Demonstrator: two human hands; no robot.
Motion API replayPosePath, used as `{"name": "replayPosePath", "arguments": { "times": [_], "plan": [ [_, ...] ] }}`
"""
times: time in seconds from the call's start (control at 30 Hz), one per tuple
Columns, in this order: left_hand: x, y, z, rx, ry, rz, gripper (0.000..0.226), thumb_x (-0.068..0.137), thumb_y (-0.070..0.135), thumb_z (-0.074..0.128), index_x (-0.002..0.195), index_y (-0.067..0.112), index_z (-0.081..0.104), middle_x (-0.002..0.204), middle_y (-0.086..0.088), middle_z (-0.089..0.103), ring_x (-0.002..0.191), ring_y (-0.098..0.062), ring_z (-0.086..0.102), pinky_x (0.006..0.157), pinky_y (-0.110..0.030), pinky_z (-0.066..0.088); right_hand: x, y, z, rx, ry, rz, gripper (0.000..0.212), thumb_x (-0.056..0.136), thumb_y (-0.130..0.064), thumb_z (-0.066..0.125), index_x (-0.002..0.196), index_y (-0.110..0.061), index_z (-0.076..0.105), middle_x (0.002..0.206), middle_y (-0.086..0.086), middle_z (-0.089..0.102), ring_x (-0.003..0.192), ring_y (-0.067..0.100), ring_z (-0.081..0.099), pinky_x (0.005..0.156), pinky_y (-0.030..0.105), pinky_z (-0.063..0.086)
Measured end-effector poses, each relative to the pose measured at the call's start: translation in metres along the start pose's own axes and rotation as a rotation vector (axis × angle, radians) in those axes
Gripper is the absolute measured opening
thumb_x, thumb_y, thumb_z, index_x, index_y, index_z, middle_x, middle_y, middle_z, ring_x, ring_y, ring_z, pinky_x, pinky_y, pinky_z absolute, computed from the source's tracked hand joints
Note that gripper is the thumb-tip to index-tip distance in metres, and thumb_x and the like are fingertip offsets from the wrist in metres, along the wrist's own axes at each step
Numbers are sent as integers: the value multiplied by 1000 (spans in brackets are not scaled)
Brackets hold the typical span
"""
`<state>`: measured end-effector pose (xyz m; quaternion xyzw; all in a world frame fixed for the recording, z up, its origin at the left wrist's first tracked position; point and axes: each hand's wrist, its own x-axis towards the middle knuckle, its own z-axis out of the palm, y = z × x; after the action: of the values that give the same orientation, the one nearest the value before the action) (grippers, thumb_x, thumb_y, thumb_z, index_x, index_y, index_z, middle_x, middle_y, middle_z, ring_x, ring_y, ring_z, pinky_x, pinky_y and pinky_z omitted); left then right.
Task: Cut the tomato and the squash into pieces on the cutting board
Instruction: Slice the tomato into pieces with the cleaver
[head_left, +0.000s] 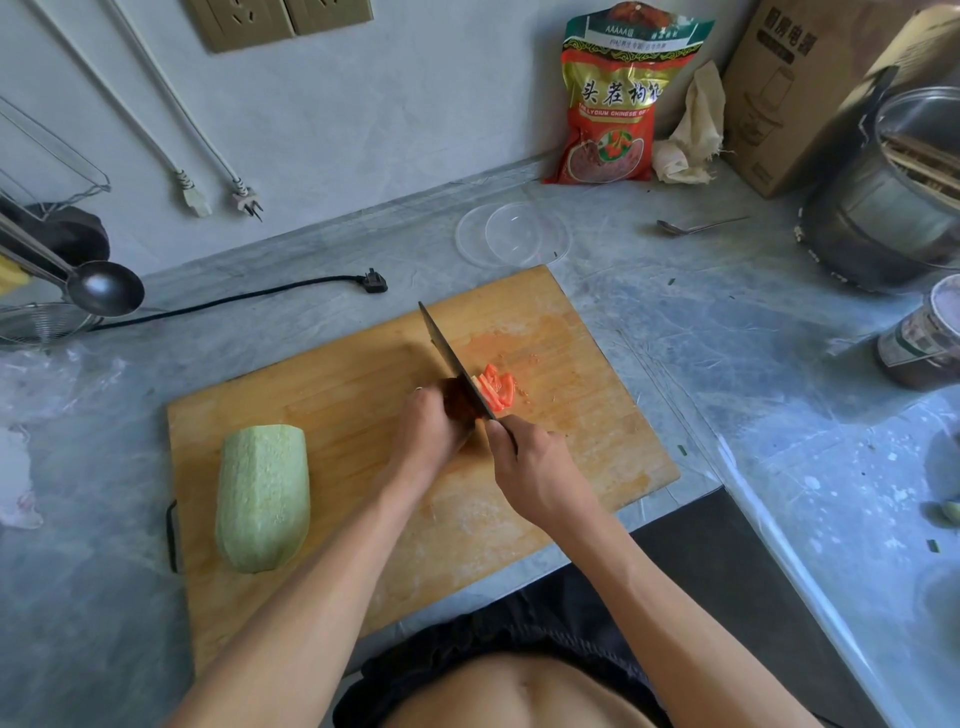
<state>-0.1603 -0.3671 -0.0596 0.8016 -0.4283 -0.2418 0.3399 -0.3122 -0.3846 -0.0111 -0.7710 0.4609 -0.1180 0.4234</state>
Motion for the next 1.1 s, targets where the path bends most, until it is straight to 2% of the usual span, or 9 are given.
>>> {"name": "replayPosePath", "arguments": {
  "times": [0.13, 0.27, 0.37, 0.47, 0.63, 0.83, 1.0, 1.1],
  "plan": [
    [2, -5, 0, -10, -9, 13, 17, 73, 8, 74, 90, 12, 75, 85, -8, 76, 82, -23, 73, 63, -32, 55, -8, 2, -1, -26, -31, -7, 37, 105, -36, 38, 68, -28, 38, 51, -2, 39, 42, 18, 31, 46, 34, 29],
    [3, -9, 2, -11, -8, 42, 25, 73, 15, 73, 98, 12, 76, 93, -9, 76, 88, -24, 73, 71, -38, 57, -23, 13, -6, -61, -45, -14, 38, 105, -34, 37, 69, -25, 38, 50, -4, 36, 43, 17, 31, 46, 30, 25],
    [3, -11, 3, 15, -4, 34, 24, 75, 11, 75, 100, 12, 76, 94, -10, 76, 89, -26, 72, 69, -35, 55, -26, 15, -6, -66, -30, -19, 36, 105, -33, 37, 71, -23, 42, 49, -6, 35, 41, 14, 30, 44, 27, 23],
    [4, -13, 4, 23, -12, 29, 22, 77, 15, 74, 98, 11, 75, 93, -10, 76, 89, -27, 72, 69, -34, 55, -22, 13, -2, -68, -21, -10, 33, 105, -33, 37, 77, -19, 45, 50, -5, 37, 42, 16, 31, 46, 30, 25],
    [0, -8, 1, -6, 13, 59, 15, 77, 14, 75, 92, 11, 75, 88, -9, 76, 85, -22, 70, 61, -17, 40, -9, 7, 4, -102, 13, -46, 33, 105, -35, 37, 80, -16, 48, 52, -1, 40, 40, 19, 34, 42, 28, 22],
    [2, -12, 3, 5, 3, 56, 19, 79, 14, 75, 98, 13, 75, 92, -8, 76, 85, -22, 69, 62, -16, 40, -11, 16, -1, -44, -14, 0, 37, 105, -34, 38, 72, -17, 45, 52, -1, 40, 43, 18, 33, 45, 31, 26],
    [5, -20, 3, 5, 11, 32, 21, 78, 21, 77, 98, 15, 74, 92, -5, 75, 86, -25, 69, 69, -33, 52, -17, 15, -7, 24, -14, 40, 42, 104, -29, 41, 63, -21, 38, 50, -4, 36, 43, 14, 30, 46, 30, 26],
    [3, -20, 5, 9, 16, 20, 20, 76, 27, 76, 93, 19, 72, 86, -3, 73, 82, -24, 68, 69, -38, 54, -10, 8, -11, 88, -31, 124, 41, 104, -34, 37, 68, -15, 44, 55, 3, 46, 46, 18, 40, 45, 37, 39]
  ]
}}
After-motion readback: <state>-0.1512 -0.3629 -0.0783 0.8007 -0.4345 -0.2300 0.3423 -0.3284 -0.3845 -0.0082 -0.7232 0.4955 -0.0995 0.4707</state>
